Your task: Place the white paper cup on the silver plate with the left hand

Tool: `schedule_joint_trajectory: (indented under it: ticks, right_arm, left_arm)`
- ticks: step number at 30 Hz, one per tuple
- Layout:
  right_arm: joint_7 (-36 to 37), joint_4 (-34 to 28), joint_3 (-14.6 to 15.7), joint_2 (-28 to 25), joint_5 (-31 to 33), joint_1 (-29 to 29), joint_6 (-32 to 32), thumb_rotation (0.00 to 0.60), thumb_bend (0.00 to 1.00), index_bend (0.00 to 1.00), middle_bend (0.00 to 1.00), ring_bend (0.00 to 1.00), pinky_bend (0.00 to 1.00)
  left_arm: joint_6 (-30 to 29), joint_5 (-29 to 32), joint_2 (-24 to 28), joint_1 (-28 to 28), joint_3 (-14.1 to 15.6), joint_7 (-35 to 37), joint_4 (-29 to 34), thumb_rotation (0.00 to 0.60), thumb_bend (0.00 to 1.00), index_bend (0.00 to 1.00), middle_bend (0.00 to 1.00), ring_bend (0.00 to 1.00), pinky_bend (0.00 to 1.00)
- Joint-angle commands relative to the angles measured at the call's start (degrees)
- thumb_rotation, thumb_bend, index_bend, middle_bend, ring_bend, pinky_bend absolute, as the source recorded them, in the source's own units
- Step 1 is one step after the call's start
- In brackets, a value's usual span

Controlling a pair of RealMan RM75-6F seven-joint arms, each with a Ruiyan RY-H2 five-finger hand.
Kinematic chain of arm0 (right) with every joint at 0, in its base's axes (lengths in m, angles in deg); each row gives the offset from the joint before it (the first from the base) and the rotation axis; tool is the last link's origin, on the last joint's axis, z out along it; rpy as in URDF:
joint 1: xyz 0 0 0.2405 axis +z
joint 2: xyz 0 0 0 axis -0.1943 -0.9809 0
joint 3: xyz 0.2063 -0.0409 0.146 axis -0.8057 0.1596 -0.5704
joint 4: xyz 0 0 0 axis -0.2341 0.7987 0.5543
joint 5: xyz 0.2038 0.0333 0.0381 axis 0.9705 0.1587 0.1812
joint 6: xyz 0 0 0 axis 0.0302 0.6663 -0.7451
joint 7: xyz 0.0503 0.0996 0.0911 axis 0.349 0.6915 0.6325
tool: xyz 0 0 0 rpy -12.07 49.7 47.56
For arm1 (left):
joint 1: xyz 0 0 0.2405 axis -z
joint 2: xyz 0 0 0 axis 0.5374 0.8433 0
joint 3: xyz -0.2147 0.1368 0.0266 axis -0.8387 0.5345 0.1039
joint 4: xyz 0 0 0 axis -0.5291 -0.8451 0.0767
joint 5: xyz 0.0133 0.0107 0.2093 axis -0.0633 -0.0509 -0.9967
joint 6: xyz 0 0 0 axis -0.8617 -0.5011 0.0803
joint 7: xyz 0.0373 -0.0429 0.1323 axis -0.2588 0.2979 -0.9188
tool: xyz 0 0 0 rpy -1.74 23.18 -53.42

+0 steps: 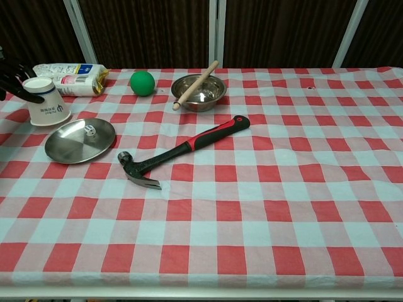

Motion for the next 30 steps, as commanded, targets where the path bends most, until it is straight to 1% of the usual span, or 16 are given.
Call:
schedule_joint_trajectory:
  ticks: [1,6,9,11,14,17,24,30]
  right_arm:
    - [0.1,0.11,0.03,0.08,-0.14,0.01,0.06,0.6,0.12,0.0,0.07,0.0,0.0]
    - [0.37,0.33,0.21,0.19,-0.29,-0.16,0.24,0.6,0.12,0.0,0.07,0.0,0.0]
    - [0.64,0.48,0.25,0.2,-0.21,-0.25,0.27,0.6,0.12,0.0,0.07,0.0,0.0]
    - [0.8,0.6,0.31,0.24,-0.26,-0.24,0.19,0.6,0.12,0.0,0.07,0.0,0.0]
    - [1.09,0.81,0.38,0.25,-0.27,-0.21,0.05,0.6,0.12,0.0,0.07,0.0,0.0]
    - [1.27,0.97,0.39,0.18,-0.41,-0.2,0.12,0.6,0.12,0.0,0.07,0.0,0.0]
    - [1.35,0.98,0.48,0.28,-0.64,-0.25,0.27,0.6,0.12,0.0,0.07,0.0,0.0]
    - [1.54,1.13,0.55,0.33,-0.65,-0.44,0.52,0.6,0.12,0.0,0.07,0.0,0.0]
  left_arm:
    - [-3.5,-3.22,4.76,-1.36,-0.56,2.51,8.95,0.6,0.07,0.51,0.55,0.45,0.66]
    - [-7.84,-6.5,7.46,-2.03,-0.03,1.85,17.28,0.6,0.07,0.51,0.55,0.45,0.66]
    - [-8.25,-7.72,7.57,-1.87,1.17,1.01,20.15,0.6,0.07,0.51,0.55,0.45,0.66]
    - [-8.82,-8.4,6.86,-1.83,2.25,-0.08,20.97,0.6,0.07,0.51,0.55,0.45,0.66]
    - [-9.71,-8.64,5.49,-1.89,3.47,-1.83,20.66,0.6,0.07,0.51,0.55,0.45,0.66]
    - [-10.72,-8.35,3.52,-1.95,4.67,-4.38,18.56,0.6,0.07,0.51,0.55,0.45,0.66]
    - [-10.43,-7.24,1.26,-2.27,5.42,-3.95,15.95,0.6,0.07,0.5,0.54,0.45,0.65]
    - [-10.32,-7.17,-0.44,-2.21,6.02,-4.13,13.51,0.6,0.07,0.48,0.5,0.39,0.58]
